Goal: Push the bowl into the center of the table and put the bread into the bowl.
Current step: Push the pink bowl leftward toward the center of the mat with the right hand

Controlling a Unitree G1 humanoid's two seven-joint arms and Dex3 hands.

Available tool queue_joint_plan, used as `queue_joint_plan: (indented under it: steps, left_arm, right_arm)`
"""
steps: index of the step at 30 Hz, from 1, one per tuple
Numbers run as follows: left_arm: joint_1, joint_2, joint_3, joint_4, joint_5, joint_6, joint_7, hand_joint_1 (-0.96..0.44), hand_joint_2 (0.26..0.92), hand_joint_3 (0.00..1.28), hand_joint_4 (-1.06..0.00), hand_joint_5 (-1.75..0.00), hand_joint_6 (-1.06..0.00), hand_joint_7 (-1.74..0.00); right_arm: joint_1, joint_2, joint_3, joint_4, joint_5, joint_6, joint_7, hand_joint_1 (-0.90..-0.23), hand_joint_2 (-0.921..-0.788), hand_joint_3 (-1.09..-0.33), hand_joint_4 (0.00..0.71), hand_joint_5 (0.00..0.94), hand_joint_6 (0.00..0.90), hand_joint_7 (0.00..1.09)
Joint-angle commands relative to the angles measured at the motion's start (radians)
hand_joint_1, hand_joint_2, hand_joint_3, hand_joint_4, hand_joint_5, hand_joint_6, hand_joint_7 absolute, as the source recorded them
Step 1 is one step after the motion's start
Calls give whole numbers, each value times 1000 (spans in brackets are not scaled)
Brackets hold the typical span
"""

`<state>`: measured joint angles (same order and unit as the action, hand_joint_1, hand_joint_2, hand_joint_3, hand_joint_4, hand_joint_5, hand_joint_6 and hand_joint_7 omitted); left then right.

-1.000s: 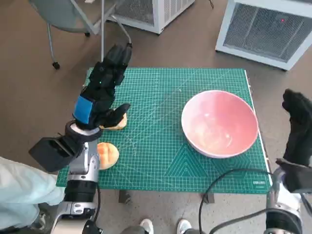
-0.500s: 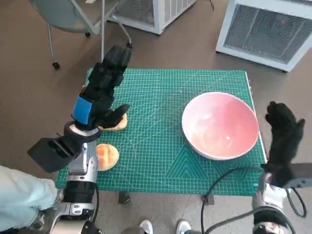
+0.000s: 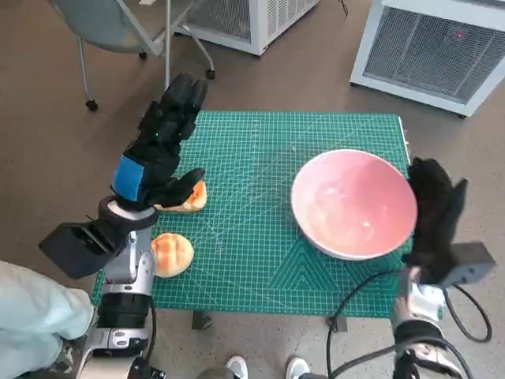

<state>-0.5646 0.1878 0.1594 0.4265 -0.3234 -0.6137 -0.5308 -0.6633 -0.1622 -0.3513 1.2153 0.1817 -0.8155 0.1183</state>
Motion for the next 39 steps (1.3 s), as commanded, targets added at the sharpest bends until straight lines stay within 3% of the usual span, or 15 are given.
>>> queue_joint_plan:
  steps: [1,26,39]
  left_arm:
    - [22,12,6,-39,-7,9,0,-654,921,384,-99,-2,-163,-87]
    - [66,41,29,-88,13,-4,28,-646,921,376,-97,0,-174,-67]
    - [85,51,26,-110,17,8,49,-646,921,378,-107,-5,-178,-57]
  right_arm:
    - [-28,28,1,35,2,47,-3,-556,-921,-889,22,3,1,403]
    - [-135,101,1,68,2,172,0,-588,-921,-833,30,3,22,406]
    - [-180,145,-16,80,20,257,4,-587,-921,-810,36,4,34,396]
